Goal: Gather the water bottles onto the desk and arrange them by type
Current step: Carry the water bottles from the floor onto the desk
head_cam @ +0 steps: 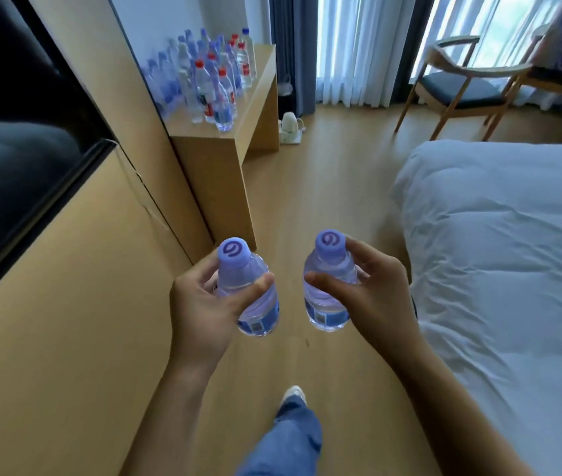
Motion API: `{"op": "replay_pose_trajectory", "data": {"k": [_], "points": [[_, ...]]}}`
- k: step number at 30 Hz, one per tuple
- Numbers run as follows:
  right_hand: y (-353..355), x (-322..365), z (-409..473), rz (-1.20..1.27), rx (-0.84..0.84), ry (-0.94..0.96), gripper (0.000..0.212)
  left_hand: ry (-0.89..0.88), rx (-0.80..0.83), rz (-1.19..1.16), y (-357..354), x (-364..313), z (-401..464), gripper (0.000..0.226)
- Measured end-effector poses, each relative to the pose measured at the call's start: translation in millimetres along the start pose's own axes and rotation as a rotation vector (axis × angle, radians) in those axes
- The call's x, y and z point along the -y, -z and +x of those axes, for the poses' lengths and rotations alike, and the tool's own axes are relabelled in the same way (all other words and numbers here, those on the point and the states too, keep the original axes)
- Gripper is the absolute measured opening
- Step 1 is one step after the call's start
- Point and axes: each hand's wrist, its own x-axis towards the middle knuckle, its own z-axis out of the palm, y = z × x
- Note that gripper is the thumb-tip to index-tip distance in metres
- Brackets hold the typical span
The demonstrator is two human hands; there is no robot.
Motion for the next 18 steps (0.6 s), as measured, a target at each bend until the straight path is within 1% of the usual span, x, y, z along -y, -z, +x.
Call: {"op": "replay_pose_trajectory", "data": {"k": [3,9,15,18], "points": [[-9.7,-7.4,80.2,0.021,-0.011,-0.008,0.038,-0.024,-0.012,-0.020,-11.6,3.0,82.6,0.028],[-24.8,-33.7,219.5,0.081,0.027,-0.047,0.041,-0.023,-0.051,0.025,-34.3,21.6,222.4,0.029],[-48.3,-76.9,372.9,0.097,0.158,-0.024,0.043,-0.033,-0.166,0.057,-60.4,56.6,360.7,0.027],[-61.5,-92.1,457.1,0.088,0.251,0.040,0.042,-0.039,-0.245,0.109,-71.2,70.6,433.1,0.029]]}}
